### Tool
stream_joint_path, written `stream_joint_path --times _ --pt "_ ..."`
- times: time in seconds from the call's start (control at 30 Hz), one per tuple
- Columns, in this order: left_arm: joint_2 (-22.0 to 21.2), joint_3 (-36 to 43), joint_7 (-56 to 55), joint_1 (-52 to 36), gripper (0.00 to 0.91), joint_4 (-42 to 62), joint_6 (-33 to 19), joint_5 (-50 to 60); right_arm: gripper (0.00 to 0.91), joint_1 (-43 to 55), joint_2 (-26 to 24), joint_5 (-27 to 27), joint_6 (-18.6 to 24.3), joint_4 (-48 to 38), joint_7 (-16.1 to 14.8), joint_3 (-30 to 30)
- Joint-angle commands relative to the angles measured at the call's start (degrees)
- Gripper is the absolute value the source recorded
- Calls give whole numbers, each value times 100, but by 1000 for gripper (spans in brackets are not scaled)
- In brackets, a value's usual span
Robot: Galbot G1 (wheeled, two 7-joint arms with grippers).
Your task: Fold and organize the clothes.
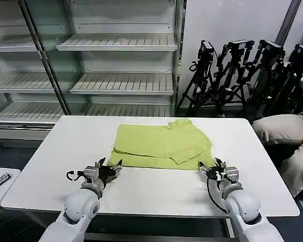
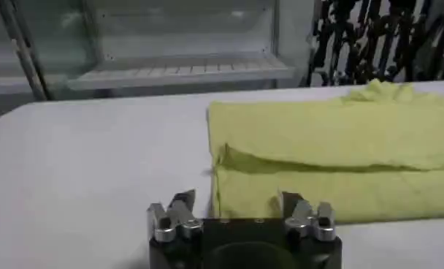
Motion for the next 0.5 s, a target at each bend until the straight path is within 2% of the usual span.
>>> stream_joint_path --times 0.03,0.23,0.37,0.5 --pt "41 97 -25 44 10 74 8 -106 0 -210 -31 270 -122 34 51 27" --pt "130 148 0 348 0 -301 17 95 0 -427 -71 282 -120 289 9 60" --pt "279 -77 0 1115 0 -1001 11 292 0 -913 -89 71 -83 851 19 104" --pt "524 -632 0 2192 0 -1927 1 336 0 -1589 -99 -156 -1 1594 -15 214"
